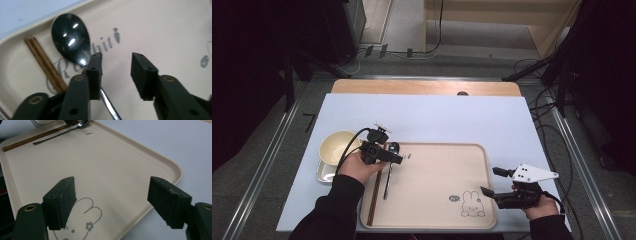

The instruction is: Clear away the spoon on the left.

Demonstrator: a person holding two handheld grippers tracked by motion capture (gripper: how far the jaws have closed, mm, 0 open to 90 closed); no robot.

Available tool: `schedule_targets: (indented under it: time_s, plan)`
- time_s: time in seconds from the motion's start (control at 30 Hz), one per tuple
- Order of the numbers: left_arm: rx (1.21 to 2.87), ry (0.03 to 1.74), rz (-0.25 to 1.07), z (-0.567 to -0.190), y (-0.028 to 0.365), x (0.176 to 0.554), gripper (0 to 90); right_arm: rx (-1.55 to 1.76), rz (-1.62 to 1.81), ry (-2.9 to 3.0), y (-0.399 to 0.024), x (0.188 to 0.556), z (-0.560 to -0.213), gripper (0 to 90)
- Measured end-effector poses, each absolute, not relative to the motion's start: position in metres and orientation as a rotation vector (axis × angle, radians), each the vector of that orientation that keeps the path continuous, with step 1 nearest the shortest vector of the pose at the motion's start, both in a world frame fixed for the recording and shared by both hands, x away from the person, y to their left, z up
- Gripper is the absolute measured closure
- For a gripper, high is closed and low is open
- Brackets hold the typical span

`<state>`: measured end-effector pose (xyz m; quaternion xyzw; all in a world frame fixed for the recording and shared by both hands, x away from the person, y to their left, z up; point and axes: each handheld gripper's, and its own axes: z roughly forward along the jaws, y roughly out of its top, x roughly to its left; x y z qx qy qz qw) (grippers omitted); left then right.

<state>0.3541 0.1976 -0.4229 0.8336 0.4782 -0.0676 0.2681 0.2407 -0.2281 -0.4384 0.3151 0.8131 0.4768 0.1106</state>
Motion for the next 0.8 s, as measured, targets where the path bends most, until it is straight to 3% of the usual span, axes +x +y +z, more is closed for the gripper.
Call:
schedule_targets:
  time_s: [0.1, 0.3, 0.8]
  plan:
    - [2.268, 1.251, -0.179, -0.415, 0.195, 0.35, 50.3, 0.929, 1.397, 2.389, -0.229, 0.241, -0.439, 22.9]
    - [2.259, 1.207, -0.206, -0.399, 0.199, 0.345, 42.7, 0.931, 1.397, 2.382, -0.23, 0.24, -0.438, 22.9]
    - [2.226, 1.221, -0.182, -0.363, 0.228, 0.337, 37.4, 0.932, 1.394, 2.389, -0.23, 0.24, -0.439, 22.8]
